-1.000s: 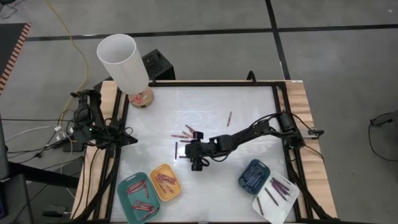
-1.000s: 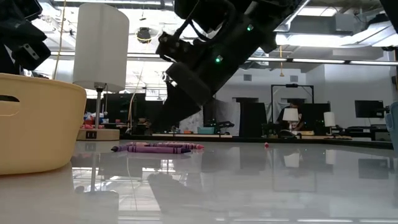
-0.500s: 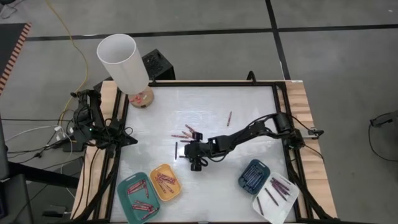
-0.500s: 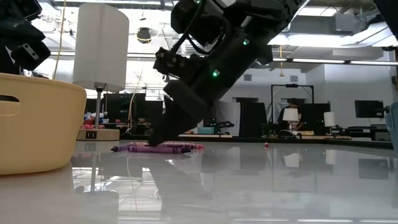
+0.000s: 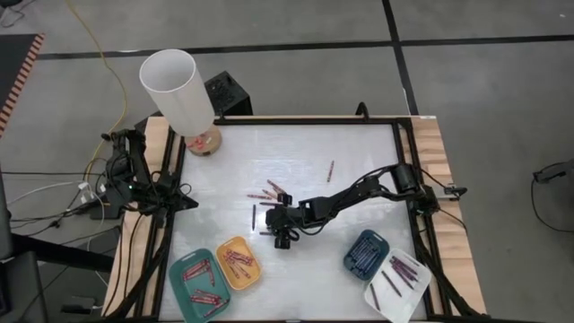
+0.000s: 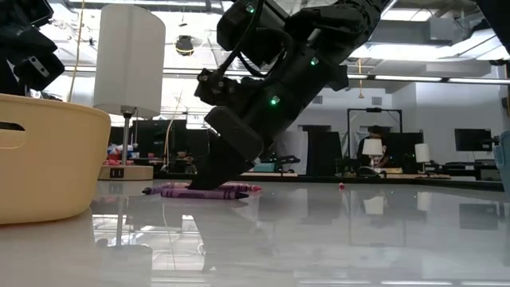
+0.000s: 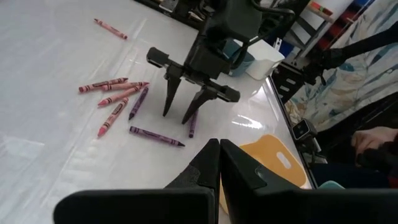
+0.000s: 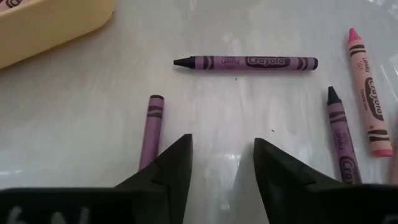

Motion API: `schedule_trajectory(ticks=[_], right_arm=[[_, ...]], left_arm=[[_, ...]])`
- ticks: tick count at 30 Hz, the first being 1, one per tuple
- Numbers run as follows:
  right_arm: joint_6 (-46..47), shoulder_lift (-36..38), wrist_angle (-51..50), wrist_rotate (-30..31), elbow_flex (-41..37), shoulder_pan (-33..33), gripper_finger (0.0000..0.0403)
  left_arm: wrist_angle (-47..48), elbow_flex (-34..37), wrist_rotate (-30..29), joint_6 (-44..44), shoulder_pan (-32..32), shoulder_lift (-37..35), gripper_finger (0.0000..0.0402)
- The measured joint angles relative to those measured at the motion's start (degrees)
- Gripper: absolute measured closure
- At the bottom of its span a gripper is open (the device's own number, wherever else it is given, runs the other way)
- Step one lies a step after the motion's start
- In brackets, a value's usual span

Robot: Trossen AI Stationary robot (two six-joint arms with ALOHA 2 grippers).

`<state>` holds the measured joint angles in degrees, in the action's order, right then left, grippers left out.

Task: Sort crayons
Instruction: Put the purple crayon into the white bin

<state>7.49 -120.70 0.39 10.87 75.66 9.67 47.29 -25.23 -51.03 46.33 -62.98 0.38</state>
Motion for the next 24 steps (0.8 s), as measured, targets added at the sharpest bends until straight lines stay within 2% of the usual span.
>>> schedule_trajectory(ticks=[5,13,19,24], right_arm=[[-0.3,0.5,-0.5,1.3,-0.1,0.0,0.0233],[-1.8,5.5,0.8,2.6,-0.2,1.6,0.0217],[-1.9,4.8,3.7,3.6,-0.3,5.1,0.0216],[-1.6,4.0,5.2,5.6,-0.3,5.5,0.0216]], left_arm=[[0.0,0.0,0.2,0.0,0.0,0.0,0.0401],[0.0,0.0,0.3,0.0,0.0,0.0,0.0401],[0.0,0.0,0.3,0.0,0.0,0.0,0.0401],[0.1,0.0,1.3,0.0,0.0,0.0,0.0401]])
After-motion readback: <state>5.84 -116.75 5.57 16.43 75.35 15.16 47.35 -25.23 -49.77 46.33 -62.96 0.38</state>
